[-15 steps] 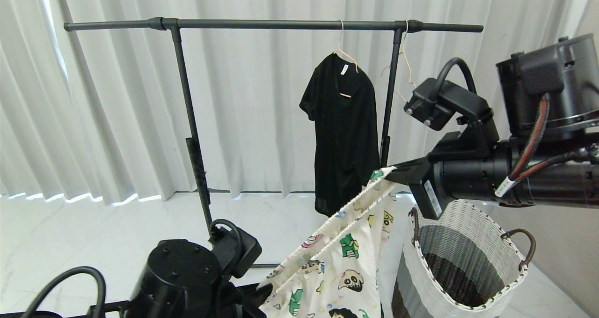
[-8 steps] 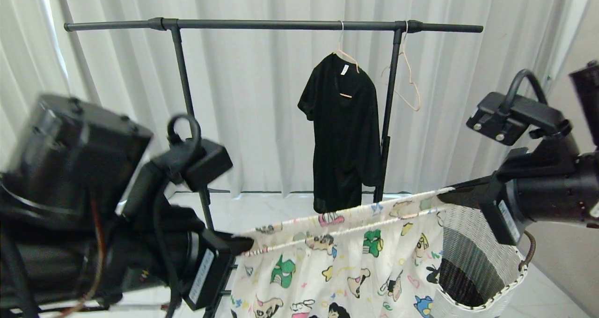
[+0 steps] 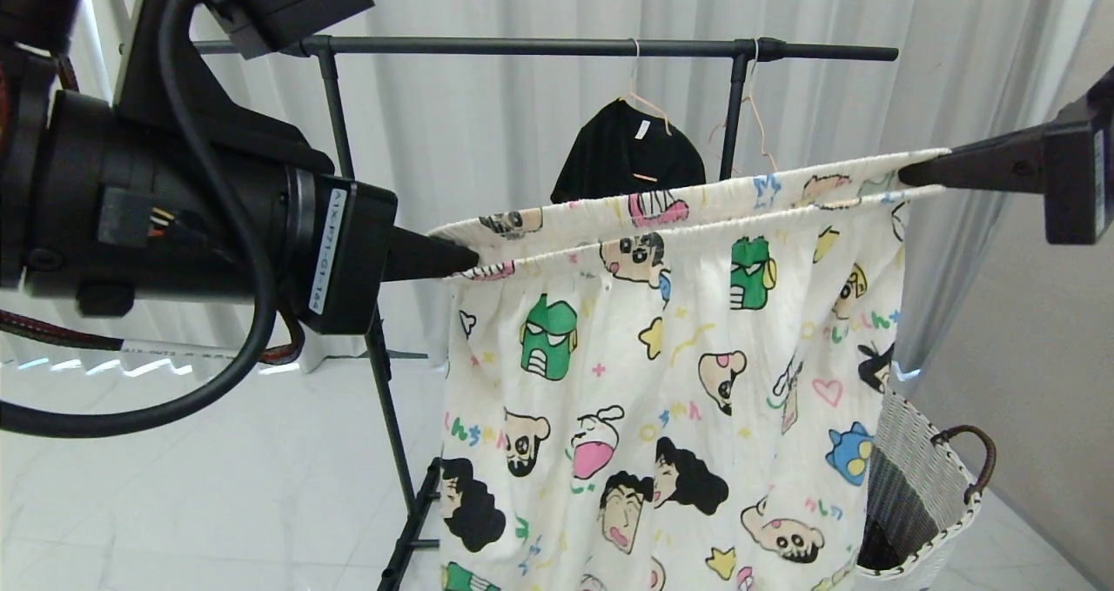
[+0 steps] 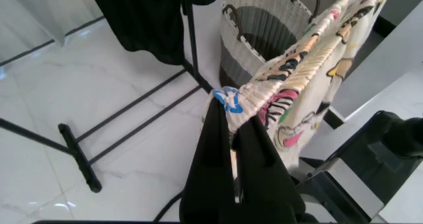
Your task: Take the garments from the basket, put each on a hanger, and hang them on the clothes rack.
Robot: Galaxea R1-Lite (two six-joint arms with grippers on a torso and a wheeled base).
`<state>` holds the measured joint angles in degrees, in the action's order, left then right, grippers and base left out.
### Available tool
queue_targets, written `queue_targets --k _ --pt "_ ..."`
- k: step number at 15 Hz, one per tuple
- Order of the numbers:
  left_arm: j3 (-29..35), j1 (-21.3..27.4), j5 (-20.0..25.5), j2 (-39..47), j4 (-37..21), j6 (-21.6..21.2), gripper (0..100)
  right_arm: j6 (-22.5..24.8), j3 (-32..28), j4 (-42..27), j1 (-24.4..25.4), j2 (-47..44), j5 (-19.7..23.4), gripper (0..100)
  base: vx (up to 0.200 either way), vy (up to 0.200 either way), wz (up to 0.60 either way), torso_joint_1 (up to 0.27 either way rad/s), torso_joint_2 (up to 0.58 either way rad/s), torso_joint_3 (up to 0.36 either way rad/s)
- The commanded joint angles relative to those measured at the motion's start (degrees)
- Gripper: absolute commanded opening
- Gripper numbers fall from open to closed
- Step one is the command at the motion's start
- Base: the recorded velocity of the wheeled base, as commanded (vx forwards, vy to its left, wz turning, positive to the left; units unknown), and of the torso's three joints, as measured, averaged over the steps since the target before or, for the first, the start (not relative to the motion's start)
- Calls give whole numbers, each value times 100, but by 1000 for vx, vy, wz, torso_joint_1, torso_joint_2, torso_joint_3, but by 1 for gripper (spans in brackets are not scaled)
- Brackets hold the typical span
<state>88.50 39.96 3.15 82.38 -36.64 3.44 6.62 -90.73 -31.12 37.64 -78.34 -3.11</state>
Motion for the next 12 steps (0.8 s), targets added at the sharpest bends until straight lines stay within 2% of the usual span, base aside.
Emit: queue_targets --k 1,5,7,10,12 --pt "18 38 -7 -82 -1 -1 0 6 -304 -96 -12 -112 3 0 0 0 0 0 0 0" --pt "-193 108 -51 -293 -1 -10 0 6 -287 -474 85 178 3 0 0 0 0 0 0 0" --pt "-158 267 -42 -267 17 -27 0 6 -278 -887 305 442 3 0 0 0 0 0 0 0" --pt "-158 346 19 -82 61 -678 0 -38 -208 -1643 718 873 21 0 0 0 0 0 0 0" --pt "-140 346 37 296 852 -818 0 -266 -6 -2073 1597 1163 21 0 0 0 0 0 0 0"
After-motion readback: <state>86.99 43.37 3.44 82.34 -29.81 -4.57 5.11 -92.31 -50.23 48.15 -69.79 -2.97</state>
